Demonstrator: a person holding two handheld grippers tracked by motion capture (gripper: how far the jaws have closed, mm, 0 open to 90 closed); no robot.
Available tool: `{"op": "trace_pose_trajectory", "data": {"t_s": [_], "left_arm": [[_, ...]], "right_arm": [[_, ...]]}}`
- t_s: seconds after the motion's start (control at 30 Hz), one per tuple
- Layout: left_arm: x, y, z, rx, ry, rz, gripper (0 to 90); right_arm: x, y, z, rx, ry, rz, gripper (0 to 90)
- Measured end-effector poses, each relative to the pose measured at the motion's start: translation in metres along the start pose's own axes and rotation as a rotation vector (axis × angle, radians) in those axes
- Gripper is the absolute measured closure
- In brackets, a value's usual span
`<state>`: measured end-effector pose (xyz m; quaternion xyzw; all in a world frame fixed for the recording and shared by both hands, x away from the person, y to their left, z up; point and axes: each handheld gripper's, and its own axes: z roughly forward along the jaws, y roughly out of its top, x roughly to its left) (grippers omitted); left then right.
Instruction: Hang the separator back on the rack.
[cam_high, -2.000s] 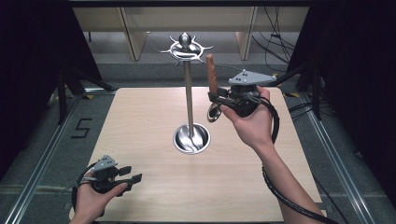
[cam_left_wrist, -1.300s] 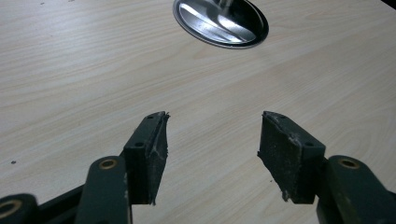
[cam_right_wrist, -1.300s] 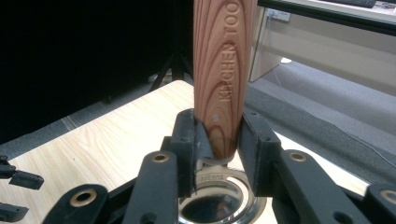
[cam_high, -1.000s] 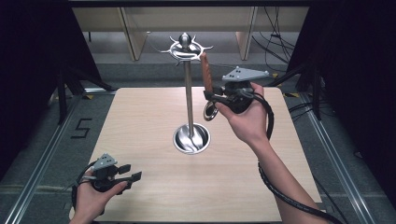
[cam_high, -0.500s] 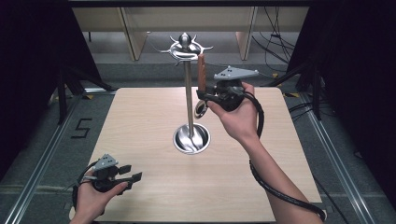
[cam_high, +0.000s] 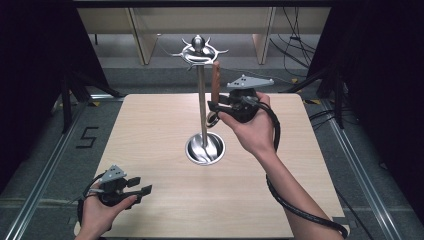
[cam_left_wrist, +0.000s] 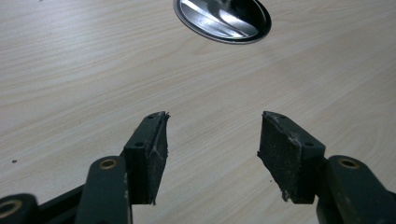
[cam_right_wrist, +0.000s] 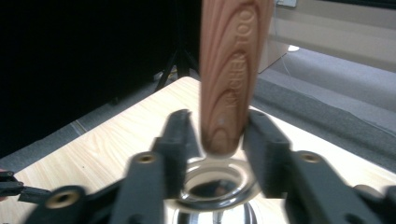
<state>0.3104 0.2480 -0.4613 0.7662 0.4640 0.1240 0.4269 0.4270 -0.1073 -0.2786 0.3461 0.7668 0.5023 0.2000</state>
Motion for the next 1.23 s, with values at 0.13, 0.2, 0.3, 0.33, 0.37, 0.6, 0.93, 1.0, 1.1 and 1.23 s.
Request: {"op": "trace_pose_trajectory", "data": {"t_s": [0.13,0.2,0.3,0.33,0.37,0.6,0.93,1.0,1.1,1.23], "left_arm": [[-0.001,0.000,-0.001,-0.008,-0.004,-0.007,41.7],[0.000,-0.001,-0.001,-0.016,-0.005,-0.007,41.9],[0.001,0.000,-0.001,-0.017,-0.004,-0.008,41.8],[0.001,0.000,-0.001,-0.023,-0.007,-0.013,41.7],[0.000,0.000,-0.001,-0.025,-0.004,-0.011,41.7],[0.001,0.003,0.000,-0.029,-0.008,-0.002,41.7],[0.003,0.001,0.005,-0.030,-0.042,-0.015,39.9],[0.003,0.001,0.005,-0.024,-0.040,-0.016,39.1],[0.005,0.001,0.003,0.020,-0.052,0.024,37.6],[0.001,-0.001,0.006,0.010,-0.076,0.000,35.6]], "right_arm": [[0.000,-0.005,-0.009,0.008,-0.014,0.017,45.9],[-0.003,-0.010,-0.017,0.013,-0.009,0.027,42.0],[-0.009,-0.024,-0.032,0.049,-0.027,0.000,39.3],[-0.011,-0.031,-0.037,0.071,-0.030,0.006,39.0],[-0.017,-0.038,-0.042,0.078,-0.028,-0.023,40.6],[-0.049,-0.121,-0.071,0.121,-0.095,0.116,43.8],[-0.085,-0.220,-0.093,0.213,-0.221,0.260,44.8],[-0.091,-0.225,-0.100,0.238,-0.250,0.266,46.3],[-0.096,-0.226,-0.105,0.205,-0.297,0.324,50.9],[-0.101,-0.229,-0.111,0.191,-0.305,0.347,59.3]]}}
